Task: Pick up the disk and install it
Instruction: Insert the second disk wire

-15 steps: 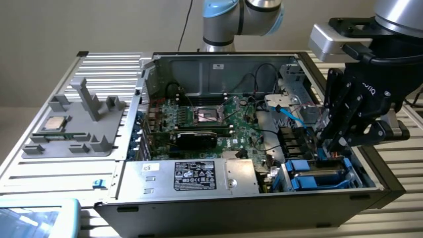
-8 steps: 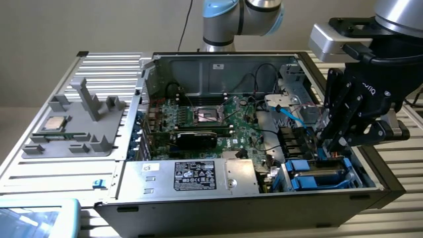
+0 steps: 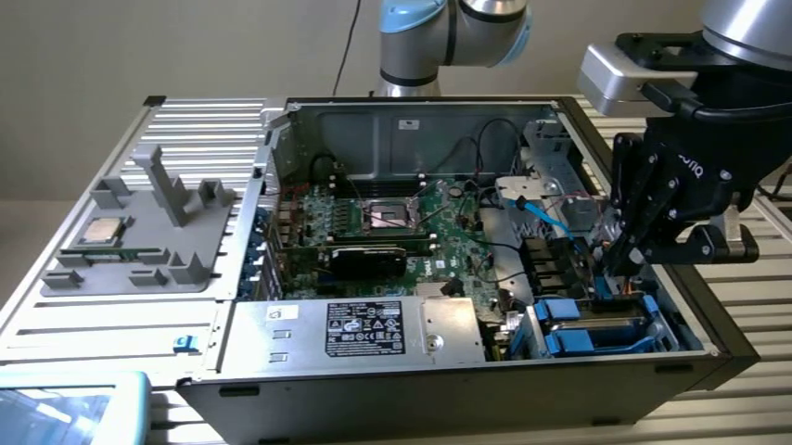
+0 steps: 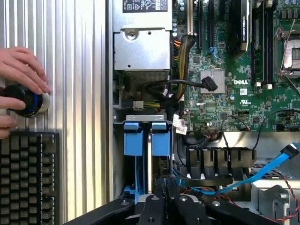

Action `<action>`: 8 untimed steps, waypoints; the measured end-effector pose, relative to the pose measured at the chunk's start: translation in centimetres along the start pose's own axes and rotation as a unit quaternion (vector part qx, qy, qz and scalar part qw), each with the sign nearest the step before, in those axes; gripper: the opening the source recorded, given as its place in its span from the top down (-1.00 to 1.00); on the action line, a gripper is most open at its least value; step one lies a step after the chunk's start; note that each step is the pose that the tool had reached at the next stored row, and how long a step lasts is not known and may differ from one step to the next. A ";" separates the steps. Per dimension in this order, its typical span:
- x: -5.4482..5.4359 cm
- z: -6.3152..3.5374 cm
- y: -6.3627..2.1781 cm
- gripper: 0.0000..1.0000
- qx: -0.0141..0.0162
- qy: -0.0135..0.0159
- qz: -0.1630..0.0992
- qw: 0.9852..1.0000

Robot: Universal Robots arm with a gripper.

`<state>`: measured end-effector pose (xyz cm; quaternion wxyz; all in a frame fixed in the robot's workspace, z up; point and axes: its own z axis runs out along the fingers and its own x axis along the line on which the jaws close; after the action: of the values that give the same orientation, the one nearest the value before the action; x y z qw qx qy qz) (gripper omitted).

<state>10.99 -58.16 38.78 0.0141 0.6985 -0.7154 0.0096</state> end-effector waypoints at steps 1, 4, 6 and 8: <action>0.0 0.00 0.00 0.79 0.000 0.000 0.000 1.000; 0.0 0.00 0.00 0.79 0.000 0.000 0.000 1.000; 0.0 0.02 0.00 0.79 0.000 0.000 -0.006 1.000; 0.0 0.03 0.00 0.79 0.001 0.000 -0.024 1.000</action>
<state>11.00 -58.14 38.75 0.0140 0.7153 -0.6986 0.0100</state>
